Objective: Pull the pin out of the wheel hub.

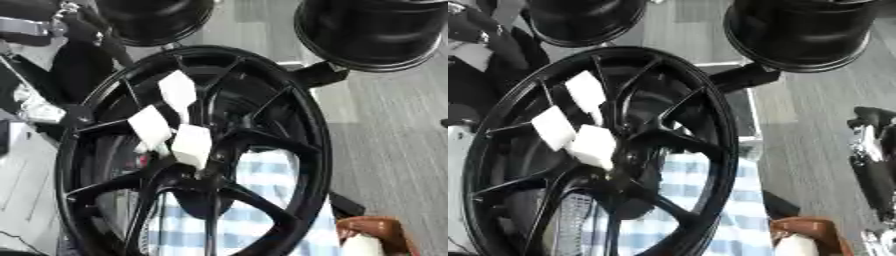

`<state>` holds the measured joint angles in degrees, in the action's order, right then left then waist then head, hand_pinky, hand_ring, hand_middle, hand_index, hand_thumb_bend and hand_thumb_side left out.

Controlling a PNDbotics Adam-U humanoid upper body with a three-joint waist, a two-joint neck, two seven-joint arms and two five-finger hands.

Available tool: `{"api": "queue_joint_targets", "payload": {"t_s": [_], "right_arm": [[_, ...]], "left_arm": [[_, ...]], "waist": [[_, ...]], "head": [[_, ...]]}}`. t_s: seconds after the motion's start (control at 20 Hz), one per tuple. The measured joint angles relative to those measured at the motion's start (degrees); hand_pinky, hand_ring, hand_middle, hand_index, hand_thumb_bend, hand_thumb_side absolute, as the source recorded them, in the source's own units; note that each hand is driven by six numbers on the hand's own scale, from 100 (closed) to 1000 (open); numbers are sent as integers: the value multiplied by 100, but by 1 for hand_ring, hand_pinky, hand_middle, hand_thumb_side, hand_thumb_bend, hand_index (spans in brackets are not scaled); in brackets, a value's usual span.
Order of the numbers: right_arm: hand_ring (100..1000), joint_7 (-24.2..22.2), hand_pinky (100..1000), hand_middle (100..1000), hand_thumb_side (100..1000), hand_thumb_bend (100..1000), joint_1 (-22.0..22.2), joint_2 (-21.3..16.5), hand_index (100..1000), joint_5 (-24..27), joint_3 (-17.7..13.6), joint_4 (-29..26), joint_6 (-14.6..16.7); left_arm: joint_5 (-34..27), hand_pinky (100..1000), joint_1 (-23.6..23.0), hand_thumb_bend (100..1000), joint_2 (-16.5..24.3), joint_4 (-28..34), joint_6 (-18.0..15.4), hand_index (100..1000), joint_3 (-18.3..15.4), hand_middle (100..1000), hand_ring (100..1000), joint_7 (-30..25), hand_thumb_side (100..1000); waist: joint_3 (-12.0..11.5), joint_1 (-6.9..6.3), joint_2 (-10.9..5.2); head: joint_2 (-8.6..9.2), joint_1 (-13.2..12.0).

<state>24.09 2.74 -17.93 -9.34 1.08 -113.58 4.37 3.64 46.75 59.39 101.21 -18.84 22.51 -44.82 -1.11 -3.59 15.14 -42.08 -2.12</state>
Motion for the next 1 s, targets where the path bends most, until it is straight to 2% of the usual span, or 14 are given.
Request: {"api": "queue_joint_targets", "payload": {"t_s": [0.45, 0.7, 1.0], "right_arm": [[644, -13, 774, 495, 668, 100, -18, 27, 664, 50, 1, 0, -11], [644, -19, 774, 495, 670, 100, -20, 53, 663, 96, 2, 0, -22], [644, -26, 774, 494, 670, 100, -24, 58, 663, 132, 2, 0, -36]], "left_arm": [[319, 888, 146, 409, -323, -564, -84, 864, 458, 732, 796, 77, 504], [362, 890, 146, 417, -360, -640, -150, 860, 633, 712, 787, 144, 506], [449, 894, 146, 430, -458, -765, -206, 864, 833, 737, 794, 199, 512]], "waist": [[46, 15, 0], [66, 15, 0], [91, 18, -3]], "head": [[-77, -35], [-163, -99], [-173, -174]]}}
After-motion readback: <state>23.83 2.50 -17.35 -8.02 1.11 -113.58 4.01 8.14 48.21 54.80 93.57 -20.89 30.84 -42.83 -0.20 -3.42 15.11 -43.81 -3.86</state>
